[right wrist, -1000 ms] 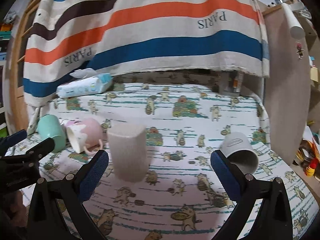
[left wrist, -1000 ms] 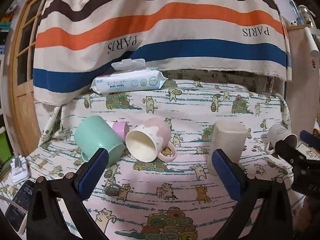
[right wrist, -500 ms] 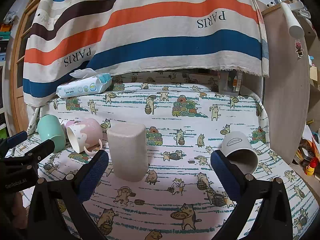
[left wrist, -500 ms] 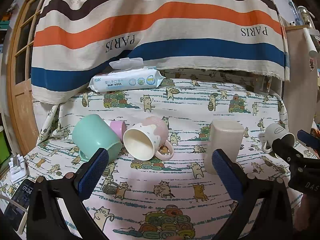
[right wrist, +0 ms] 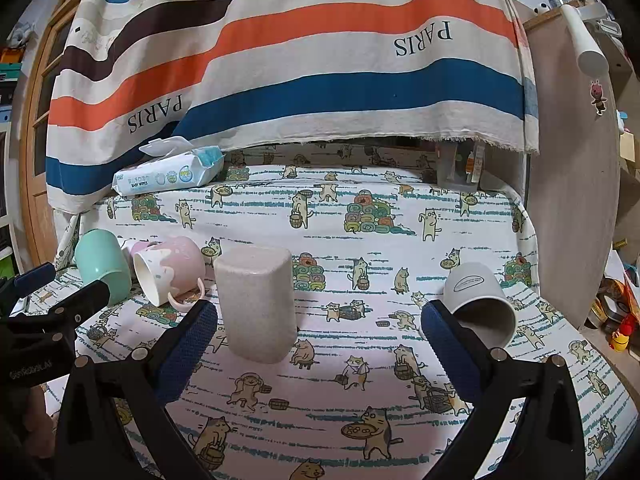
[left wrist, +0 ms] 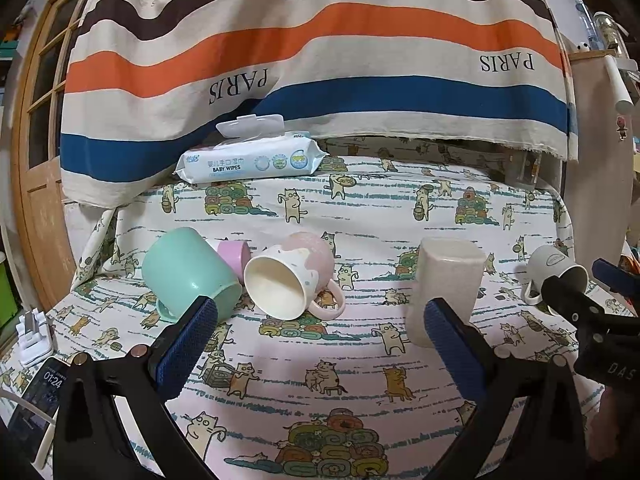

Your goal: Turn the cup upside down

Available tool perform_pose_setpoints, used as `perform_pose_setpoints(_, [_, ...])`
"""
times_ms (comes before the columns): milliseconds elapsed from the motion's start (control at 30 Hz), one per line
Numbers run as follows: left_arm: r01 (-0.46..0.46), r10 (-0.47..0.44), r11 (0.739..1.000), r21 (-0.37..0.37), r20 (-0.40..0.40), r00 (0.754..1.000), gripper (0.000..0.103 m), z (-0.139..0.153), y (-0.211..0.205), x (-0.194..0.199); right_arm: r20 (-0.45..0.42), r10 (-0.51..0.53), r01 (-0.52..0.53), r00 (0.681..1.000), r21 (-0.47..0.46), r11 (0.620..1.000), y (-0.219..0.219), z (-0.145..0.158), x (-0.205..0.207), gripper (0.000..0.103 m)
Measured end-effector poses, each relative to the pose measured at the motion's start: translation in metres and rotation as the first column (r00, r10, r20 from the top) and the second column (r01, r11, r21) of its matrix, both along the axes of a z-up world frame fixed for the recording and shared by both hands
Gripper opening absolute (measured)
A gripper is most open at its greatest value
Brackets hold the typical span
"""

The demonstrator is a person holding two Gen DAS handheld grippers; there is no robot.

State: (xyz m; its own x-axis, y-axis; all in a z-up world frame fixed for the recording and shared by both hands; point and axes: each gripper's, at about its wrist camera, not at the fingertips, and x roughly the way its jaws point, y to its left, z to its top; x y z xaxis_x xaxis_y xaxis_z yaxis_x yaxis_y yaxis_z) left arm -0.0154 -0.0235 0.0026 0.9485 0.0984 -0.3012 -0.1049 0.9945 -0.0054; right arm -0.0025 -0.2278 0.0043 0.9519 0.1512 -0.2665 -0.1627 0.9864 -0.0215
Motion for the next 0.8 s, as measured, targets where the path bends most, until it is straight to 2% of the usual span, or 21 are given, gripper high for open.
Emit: perform_pose_setpoints(800, [-0.011, 0.011, 1.000, -0.003, -0.003, 1.000, 0.103, -0.0007, 0.0039, 0.0012, 0.000, 0.000, 0.000, 1.000, 0.000, 1.000, 0.0000, -0.0001, 0.0001, 0.102])
